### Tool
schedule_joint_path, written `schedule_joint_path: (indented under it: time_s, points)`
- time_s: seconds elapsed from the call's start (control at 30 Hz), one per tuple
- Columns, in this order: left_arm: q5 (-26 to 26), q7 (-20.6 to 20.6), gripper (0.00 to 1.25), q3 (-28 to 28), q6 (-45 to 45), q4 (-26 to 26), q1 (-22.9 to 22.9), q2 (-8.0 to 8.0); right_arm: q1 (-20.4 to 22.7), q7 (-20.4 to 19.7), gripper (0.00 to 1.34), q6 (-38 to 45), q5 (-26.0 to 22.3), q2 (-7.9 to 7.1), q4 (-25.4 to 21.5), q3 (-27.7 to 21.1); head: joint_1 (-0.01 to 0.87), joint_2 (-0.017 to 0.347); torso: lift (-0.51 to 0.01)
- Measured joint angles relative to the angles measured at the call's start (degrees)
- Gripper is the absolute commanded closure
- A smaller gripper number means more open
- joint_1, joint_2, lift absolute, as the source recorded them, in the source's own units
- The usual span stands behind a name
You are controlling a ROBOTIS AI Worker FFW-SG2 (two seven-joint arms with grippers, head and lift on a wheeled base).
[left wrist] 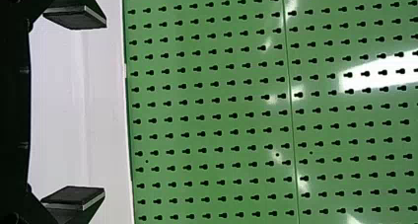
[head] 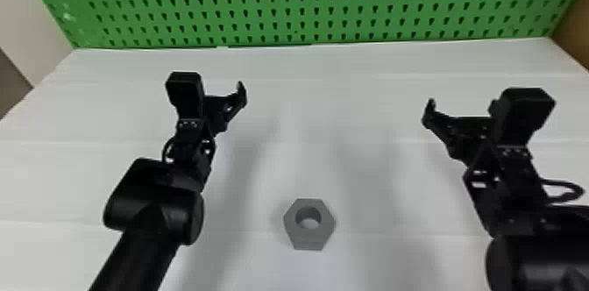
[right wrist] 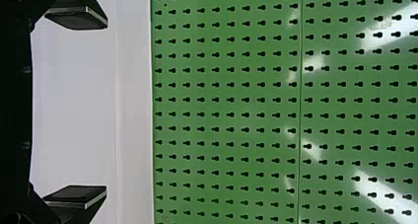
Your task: Pick up the hex nut
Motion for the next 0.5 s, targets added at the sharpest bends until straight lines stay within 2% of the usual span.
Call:
schedule_joint_path:
  time_s: [0.5]
  points:
    - [-0.36,-0.09,0.09,0.73,0.00,0.00,-0.08,0.00,-0.42,0.00,0.12,0.17,0.18,-0.09,0.00,0.38,0.785,0.143,-0.092]
